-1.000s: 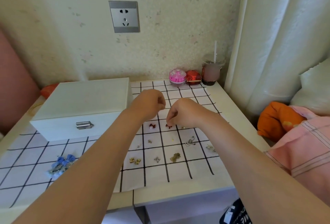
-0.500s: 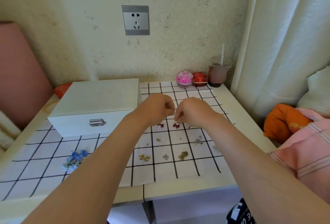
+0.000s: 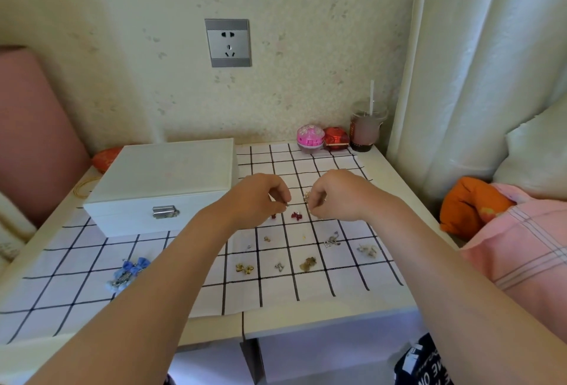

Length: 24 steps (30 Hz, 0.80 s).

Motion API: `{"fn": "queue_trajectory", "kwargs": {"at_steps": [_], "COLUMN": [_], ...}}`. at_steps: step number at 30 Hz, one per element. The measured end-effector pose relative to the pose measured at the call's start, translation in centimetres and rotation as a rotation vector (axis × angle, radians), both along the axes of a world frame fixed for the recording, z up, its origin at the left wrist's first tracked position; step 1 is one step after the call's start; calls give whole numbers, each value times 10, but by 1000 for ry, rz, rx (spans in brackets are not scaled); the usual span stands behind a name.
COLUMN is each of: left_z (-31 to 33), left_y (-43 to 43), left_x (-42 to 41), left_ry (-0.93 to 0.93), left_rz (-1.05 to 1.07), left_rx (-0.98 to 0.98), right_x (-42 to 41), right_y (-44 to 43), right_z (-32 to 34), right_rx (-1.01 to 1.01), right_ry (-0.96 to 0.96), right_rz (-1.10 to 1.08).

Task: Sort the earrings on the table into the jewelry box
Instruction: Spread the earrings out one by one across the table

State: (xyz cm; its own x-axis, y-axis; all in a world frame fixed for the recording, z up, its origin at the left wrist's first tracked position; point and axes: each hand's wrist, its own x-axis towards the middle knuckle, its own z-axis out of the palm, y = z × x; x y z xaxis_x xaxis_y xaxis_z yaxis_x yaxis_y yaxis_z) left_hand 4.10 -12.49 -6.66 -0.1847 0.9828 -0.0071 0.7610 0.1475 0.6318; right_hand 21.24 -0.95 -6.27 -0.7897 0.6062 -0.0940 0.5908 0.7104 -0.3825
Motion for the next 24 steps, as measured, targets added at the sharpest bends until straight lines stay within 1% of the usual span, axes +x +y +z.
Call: {"fn": "queue_trajectory", "kwargs": {"at_steps": [3, 8, 10, 12, 15, 18, 20, 22, 23, 24], "left_z": [-2, -2, -2, 0, 6, 14, 20, 24, 23, 21], "left_y": [-4, -8, -9, -10, -7, -3, -1, 2, 4, 6], "left_x": [6, 13, 15, 19, 22, 21, 20, 16, 14, 11], "left_ry": [-76, -185, -235, -302, -406, -487, -544, -555, -526, -438], "left_rz": [-30, -15, 23, 78, 175, 234, 241, 229, 222, 211], "left_rx": [-2, 1, -6, -4, 31, 78, 83, 64, 64, 76], "right_x": [8, 5, 5, 5, 3, 0, -1, -1, -1, 0], "right_y": [-5, -8, -5, -6, -11, -14, -13, -10, -8, -5], "right_z": [0, -7, -7, -5, -1, 1, 2, 2, 2, 1], "right_rx": [-74, -57, -57, -94, -219, -255, -282, -270, -255, -244], "right_ry": [-37, -72, -42, 65, 331, 500, 576, 606, 598, 579], "right_rz": [29, 51, 42, 22, -20, -49, -86, -116, -123, -125]}}
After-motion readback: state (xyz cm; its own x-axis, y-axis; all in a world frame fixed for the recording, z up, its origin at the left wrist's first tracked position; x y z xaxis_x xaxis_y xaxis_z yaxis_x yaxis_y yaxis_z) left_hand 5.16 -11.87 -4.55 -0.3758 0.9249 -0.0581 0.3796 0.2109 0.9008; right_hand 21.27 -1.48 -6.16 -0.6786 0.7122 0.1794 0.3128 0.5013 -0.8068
